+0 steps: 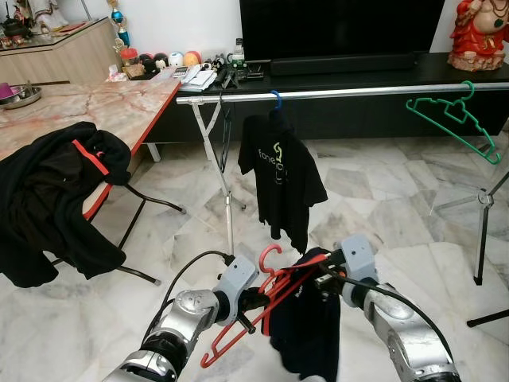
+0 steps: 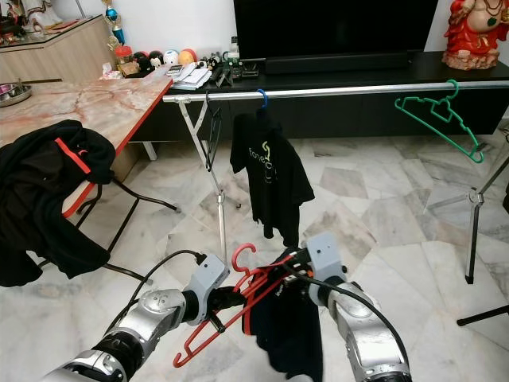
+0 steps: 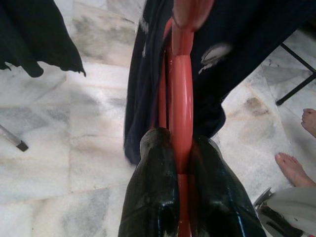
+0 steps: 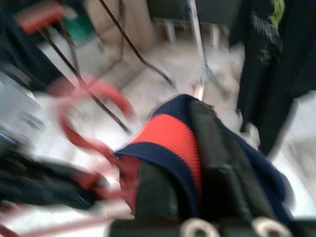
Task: Hang hanger
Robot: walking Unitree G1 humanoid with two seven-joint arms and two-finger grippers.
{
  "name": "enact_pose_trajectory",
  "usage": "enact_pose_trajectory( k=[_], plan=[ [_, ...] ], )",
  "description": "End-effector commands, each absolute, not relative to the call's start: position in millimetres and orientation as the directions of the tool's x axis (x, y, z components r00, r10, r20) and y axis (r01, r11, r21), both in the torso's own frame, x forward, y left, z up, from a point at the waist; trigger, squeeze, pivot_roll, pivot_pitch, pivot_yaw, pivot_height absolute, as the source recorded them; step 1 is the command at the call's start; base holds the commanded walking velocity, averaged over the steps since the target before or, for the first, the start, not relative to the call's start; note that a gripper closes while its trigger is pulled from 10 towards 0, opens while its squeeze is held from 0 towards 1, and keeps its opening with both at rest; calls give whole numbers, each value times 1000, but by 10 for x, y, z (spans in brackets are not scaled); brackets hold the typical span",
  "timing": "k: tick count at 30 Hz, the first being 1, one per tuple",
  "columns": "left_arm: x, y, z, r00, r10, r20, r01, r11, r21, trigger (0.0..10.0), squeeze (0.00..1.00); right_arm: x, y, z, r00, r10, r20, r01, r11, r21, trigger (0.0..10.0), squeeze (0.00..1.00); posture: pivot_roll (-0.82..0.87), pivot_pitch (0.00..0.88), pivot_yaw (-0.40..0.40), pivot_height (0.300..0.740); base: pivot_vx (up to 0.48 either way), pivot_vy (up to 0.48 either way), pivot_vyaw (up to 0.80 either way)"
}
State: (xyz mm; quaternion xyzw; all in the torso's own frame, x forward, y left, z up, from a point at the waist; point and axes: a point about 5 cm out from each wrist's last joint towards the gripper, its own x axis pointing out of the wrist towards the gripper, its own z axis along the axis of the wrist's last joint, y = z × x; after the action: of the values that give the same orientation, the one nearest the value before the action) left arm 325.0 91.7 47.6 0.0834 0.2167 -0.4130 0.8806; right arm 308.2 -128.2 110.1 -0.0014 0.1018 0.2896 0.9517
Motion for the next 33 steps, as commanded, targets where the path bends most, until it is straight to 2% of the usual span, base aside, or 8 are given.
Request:
enact_pose_trajectory(
  k=[1, 7, 10, 16, 21, 27, 30, 33],
  plan=[
    [3272, 958, 499, 575, -685, -447, 757, 653, -27, 10000, 0, 3066, -1166, 1275, 778, 616, -125, -611, 788, 80, 10000, 0, 0, 59, 84, 740, 0, 0, 0],
    [3253, 922, 477, 565, -691, -451, 762, 647, -36, 10000, 0, 2936, -990, 1435, 660, 748, -76, -744, 664, 71, 10000, 0, -6, 60, 84, 740, 0, 0, 0],
    [3250, 911, 477, 562, -695, -449, 764, 644, -40, 10000, 0, 3106, -1255, 1170, 805, 558, -202, -566, 824, 24, 10000, 0, -2, 61, 82, 740, 0, 0, 0],
    [3261, 937, 487, 575, -688, -442, 755, 655, -38, 10000, 0, 3137, -1572, 885, 868, 344, -358, -394, 916, -75, 10000, 0, 2, 62, 78, 740, 0, 0, 0],
    [3249, 932, 475, 569, -692, -444, 757, 652, -46, 10000, 0, 3060, -1242, 1244, 790, 605, -104, -595, 796, 111, 10000, 0, 0, 65, 82, 740, 0, 0, 0],
    [3246, 927, 473, 565, -695, -445, 760, 648, -48, 10000, 0, 2924, -1081, 1476, 657, 753, 35, -748, 644, 162, 10000, 0, -2, 65, 83, 740, 0, 0, 0],
    [3247, 926, 474, 565, -695, -445, 759, 649, -48, 10000, 0, 3001, -1185, 1279, 719, 687, -105, -681, 726, 90, 10000, 0, -2, 63, 81, 740, 0, 0, 0],
    [3248, 923, 475, 567, -694, -444, 759, 650, -47, 10000, 0, 3121, -1467, 955, 828, 461, -319, -485, 874, 6, 10000, 0, 1, 63, 80, 740, 0, 0, 0]
  ],
)
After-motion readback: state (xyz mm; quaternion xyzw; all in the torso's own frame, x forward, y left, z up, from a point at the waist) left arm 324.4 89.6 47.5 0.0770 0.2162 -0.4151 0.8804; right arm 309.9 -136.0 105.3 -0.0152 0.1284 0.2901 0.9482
